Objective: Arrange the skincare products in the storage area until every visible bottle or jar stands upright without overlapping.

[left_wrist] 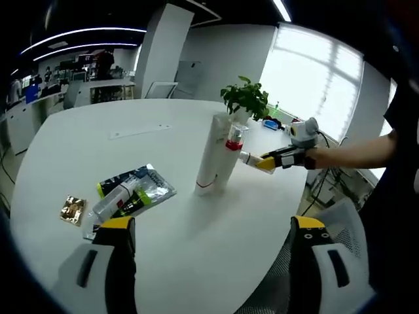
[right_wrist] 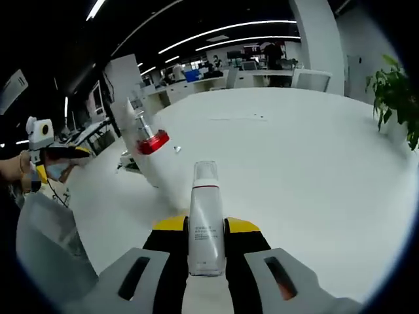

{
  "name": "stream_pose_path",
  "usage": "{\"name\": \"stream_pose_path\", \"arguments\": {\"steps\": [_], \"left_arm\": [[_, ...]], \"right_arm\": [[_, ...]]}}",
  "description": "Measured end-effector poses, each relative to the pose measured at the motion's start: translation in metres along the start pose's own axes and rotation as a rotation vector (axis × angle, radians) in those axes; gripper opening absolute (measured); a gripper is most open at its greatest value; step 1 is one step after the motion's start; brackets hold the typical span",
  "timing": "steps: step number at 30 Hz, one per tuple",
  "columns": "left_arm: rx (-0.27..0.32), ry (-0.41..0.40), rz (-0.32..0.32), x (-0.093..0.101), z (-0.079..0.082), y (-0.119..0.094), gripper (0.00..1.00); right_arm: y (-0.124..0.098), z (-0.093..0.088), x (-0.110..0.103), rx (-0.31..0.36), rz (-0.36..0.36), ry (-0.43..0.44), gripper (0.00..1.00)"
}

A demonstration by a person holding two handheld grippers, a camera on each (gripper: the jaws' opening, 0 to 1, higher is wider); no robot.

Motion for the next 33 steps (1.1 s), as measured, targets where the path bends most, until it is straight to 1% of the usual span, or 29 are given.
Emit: {"name": "stream_pose_path", "arguments": {"steps": [3, 5, 10, 12, 16, 17, 20, 21, 22, 25, 26, 29, 31, 33], "left_arm": [[0.004, 0.003, -0.004, 0.004, 0.0, -0.003, 0.91], [0.007, 0.005, -0.007, 0.011, 0.001, -0.005, 0.91], [0.031, -0.019, -0.017, 0.014, 0.003, -0.009, 0.91], [0.039, -0.025, -0.02, 0.016, 0.003, -0.011, 0.91], [0.05, -0.028, -0.024, 0.018, 0.003, -0.013, 0.91], [0.056, -0.034, -0.028, 0.019, 0.004, -0.015, 0.91], [0.064, -0.041, -0.034, 0.023, 0.008, -0.018, 0.9], [0.07, -0.041, -0.038, 0.025, 0.009, -0.019, 0.9], [0.075, -0.042, -0.042, 0.027, 0.01, -0.02, 0.9], [0.09, -0.057, -0.063, 0.031, 0.015, -0.024, 0.9], [0.096, -0.062, -0.068, 0.032, 0.016, -0.025, 0.89], [0.112, -0.078, -0.087, 0.037, 0.021, -0.028, 0.89], [0.11, -0.078, -0.095, 0.04, 0.022, -0.028, 0.88], [0.106, -0.081, -0.118, 0.045, 0.023, -0.029, 0.86]], "right_arm": [[-0.011, -0.006, -0.01, 0.008, -0.003, 0.0, 0.2], [-0.017, -0.008, -0.016, 0.022, -0.001, 0.008, 0.2], [-0.026, -0.007, -0.033, 0.065, 0.018, 0.013, 0.2], [-0.028, -0.003, -0.044, 0.082, 0.03, 0.01, 0.2], [-0.026, 0.001, -0.062, 0.111, 0.064, 0.001, 0.2], [-0.026, 0.004, -0.074, 0.122, 0.081, 0.003, 0.2], [-0.021, 0.008, -0.086, 0.143, 0.119, -0.01, 0.2], [-0.019, 0.012, -0.095, 0.152, 0.137, -0.013, 0.2], [-0.018, 0.013, -0.1, 0.157, 0.149, -0.016, 0.2], [-0.01, 0.019, -0.117, 0.178, 0.196, -0.031, 0.2], [-0.01, 0.02, -0.119, 0.18, 0.202, -0.03, 0.2], [-0.005, 0.027, -0.135, 0.204, 0.24, -0.038, 0.2], [0.0, 0.03, -0.142, 0.223, 0.262, -0.03, 0.2], [0.002, 0.034, -0.151, 0.234, 0.282, -0.024, 0.2]]}}
Point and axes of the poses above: the point that each gripper's makers call its tool centre point, and the gripper's own axes: y roughly forward along the fingers, x roughly to its right, z roughly out of its top, the point moved 8 cm from there along -y, roughly backward along the fingers, and after that the axes turned 4 degrees about z, right-handed, at the moved point
